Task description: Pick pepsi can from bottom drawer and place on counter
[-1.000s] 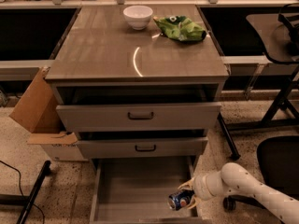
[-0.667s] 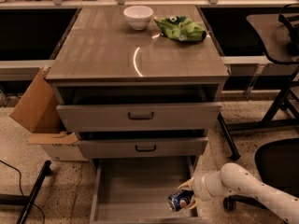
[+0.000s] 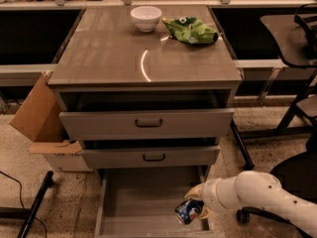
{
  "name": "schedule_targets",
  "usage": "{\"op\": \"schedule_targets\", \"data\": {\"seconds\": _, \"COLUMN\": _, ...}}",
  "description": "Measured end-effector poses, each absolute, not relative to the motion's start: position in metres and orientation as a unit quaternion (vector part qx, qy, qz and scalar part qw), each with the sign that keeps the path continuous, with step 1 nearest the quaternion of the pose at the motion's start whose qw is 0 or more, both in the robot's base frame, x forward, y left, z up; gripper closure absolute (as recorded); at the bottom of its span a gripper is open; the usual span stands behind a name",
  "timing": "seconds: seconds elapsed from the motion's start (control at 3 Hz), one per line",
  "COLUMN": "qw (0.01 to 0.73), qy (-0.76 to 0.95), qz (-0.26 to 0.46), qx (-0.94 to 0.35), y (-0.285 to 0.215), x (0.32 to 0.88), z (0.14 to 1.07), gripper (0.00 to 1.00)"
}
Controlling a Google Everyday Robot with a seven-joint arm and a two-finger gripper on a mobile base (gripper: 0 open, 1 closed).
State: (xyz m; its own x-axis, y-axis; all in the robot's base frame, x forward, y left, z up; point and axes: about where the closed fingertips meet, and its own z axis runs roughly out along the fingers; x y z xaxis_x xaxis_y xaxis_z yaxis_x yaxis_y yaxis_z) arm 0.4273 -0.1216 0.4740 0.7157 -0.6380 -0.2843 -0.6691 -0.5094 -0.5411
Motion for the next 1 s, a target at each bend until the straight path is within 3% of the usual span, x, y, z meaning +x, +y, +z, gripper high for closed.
{"op": "schedule_targets", "data": {"seconds": 0.67, "qw": 0.346, "qy": 0.304, "qz": -0.015, "qx": -0.887, "y": -0.109, "x": 0.433, "z": 0.584, "gripper": 1.0}}
{"op": "schedule_targets", "data": {"seconds": 1.0, "qw": 0.346, "qy": 0.304, "qz": -0.015, "qx": -0.887, "y": -0.109, "x": 0.433, "z": 0.584, "gripper": 1.0}}
